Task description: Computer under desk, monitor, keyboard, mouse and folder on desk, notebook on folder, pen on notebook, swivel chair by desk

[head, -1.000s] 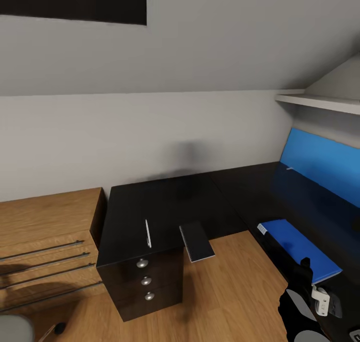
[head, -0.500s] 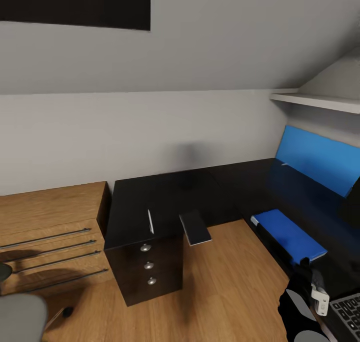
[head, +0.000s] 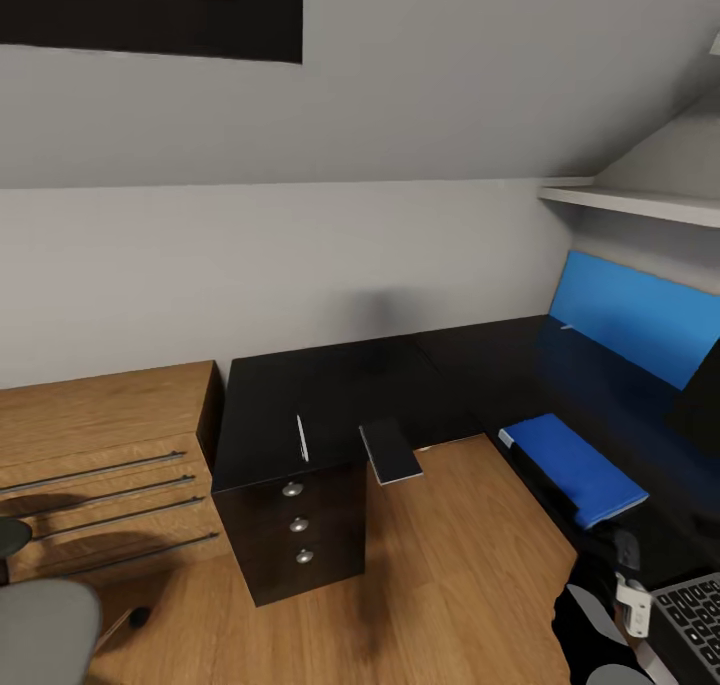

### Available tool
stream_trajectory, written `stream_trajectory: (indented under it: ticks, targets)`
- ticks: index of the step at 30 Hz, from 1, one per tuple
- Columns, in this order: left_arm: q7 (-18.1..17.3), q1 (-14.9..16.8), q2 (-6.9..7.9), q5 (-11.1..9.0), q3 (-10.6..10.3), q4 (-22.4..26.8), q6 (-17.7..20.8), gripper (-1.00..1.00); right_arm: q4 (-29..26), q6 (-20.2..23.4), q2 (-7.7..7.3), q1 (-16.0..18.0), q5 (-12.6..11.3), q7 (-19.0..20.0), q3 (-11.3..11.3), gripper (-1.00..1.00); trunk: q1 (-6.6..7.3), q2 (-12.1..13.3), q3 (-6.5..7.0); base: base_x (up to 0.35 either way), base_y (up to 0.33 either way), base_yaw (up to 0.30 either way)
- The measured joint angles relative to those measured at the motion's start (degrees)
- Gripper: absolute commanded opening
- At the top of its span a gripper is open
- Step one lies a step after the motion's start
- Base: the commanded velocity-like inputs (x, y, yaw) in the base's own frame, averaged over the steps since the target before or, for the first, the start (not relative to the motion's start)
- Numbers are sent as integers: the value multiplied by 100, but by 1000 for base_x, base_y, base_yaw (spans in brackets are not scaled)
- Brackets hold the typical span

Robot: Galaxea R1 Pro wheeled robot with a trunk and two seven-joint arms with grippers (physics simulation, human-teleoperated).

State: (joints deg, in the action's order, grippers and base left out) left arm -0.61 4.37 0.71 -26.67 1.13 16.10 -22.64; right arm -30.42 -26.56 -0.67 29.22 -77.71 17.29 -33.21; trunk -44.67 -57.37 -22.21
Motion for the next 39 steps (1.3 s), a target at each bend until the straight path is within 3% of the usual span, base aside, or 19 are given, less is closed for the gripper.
stream_trajectory:
  ticks: [6, 13, 19, 33, 39]
  targets:
    - [-2, 0, 0, 0, 0, 0, 0, 100, 85, 3, -3, 0, 2, -12, 452, 100, 0, 0, 0, 0, 0, 0]
    - [-2, 0, -1, 0, 0, 0, 0, 100, 232, 3, 4, 0, 5, -12, 771, 100, 0, 0, 0, 0, 0, 0]
    - [-2, 0, 0, 0, -1, 0, 0, 100, 339, 3, 5, 0, 2, -14, 1215, 100, 0, 0, 0, 0, 0, 0]
    - [-3, 0, 0, 0, -1, 0, 0, 100, 385, 3, 12, 0, 1, -22, 1424, 100, 0, 0, 0, 0, 0, 0]
    - [-2, 0, 0, 0, -1, 0, 0, 100, 471, 1, 94, 1, 5, -64, 1763, 100, 0, 0, 0, 0, 0, 0]
